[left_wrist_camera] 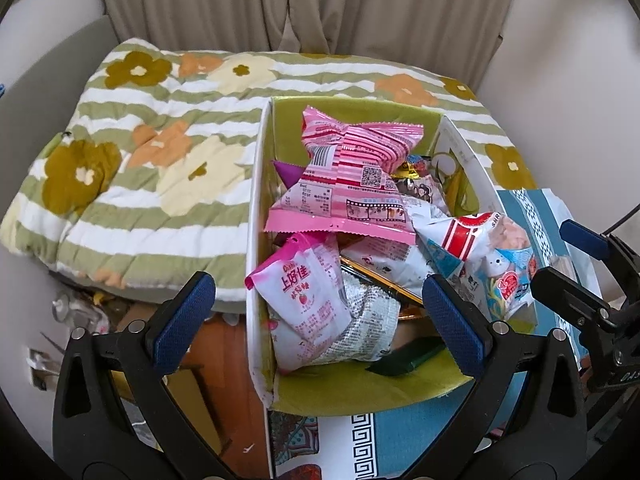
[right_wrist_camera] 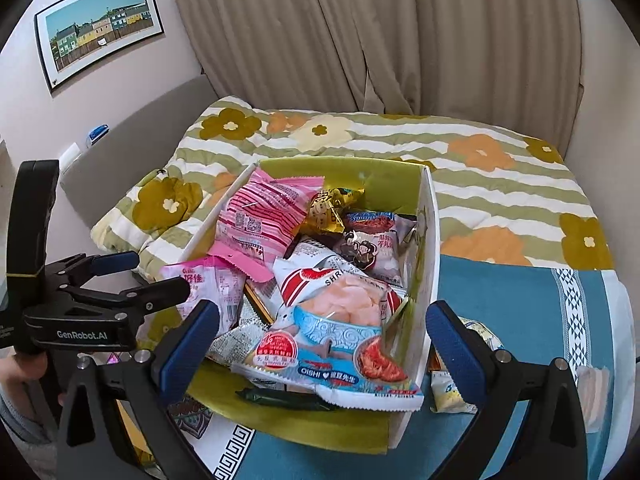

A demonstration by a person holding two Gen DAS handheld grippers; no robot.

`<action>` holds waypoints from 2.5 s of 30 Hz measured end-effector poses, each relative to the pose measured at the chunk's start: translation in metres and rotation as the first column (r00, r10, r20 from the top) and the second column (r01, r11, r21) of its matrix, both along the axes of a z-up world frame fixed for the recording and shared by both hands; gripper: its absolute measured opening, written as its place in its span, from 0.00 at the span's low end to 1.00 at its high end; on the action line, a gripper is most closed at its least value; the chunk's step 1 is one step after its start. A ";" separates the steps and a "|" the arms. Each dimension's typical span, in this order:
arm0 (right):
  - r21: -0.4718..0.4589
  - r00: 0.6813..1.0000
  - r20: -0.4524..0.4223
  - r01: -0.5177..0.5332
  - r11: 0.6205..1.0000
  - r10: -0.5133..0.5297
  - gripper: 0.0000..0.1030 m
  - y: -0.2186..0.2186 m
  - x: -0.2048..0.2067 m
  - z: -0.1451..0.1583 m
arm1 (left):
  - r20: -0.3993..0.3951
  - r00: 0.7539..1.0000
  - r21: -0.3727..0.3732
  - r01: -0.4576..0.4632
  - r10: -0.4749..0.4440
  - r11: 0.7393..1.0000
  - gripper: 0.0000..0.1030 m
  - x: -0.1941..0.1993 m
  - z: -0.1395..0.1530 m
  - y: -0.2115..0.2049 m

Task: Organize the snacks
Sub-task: 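Move both tools back from the box to the last two snacks, then grasp blue-white milk bag with left tool while right tool grasps clear pink wafer pack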

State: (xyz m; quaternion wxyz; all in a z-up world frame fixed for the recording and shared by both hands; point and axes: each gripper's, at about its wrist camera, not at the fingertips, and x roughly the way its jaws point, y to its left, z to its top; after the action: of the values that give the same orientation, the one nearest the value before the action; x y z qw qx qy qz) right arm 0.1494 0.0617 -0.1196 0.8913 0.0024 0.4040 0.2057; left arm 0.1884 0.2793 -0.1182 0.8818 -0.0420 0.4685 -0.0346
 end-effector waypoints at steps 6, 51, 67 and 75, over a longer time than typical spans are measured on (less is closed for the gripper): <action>0.009 0.999 0.032 -0.008 1.000 0.007 1.00 -0.009 -0.010 0.013 | 0.030 0.999 0.006 -0.023 0.023 1.000 0.99 -0.013 0.018 -0.013; -0.106 0.966 -0.081 0.238 0.965 -0.247 1.00 -0.331 -0.025 -0.083 | 0.053 0.995 0.442 -0.103 0.089 0.891 1.00 0.016 -0.104 -0.371; -0.174 0.948 -0.153 0.253 0.952 -0.280 1.00 -0.331 0.005 -0.148 | -0.022 0.993 0.502 -0.090 0.116 0.860 0.85 0.057 -0.159 -0.355; -0.189 0.941 -0.175 0.257 0.948 -0.290 0.89 -0.330 0.009 -0.156 | -0.053 0.994 0.395 -0.067 0.096 0.916 0.73 0.058 -0.159 -0.339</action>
State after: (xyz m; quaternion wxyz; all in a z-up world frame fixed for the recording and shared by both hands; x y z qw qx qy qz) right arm 0.1582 -0.2685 -0.2760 0.8633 0.0064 0.5027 0.0446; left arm 0.2467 -0.0597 -0.2776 0.8557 0.1150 0.4948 0.0984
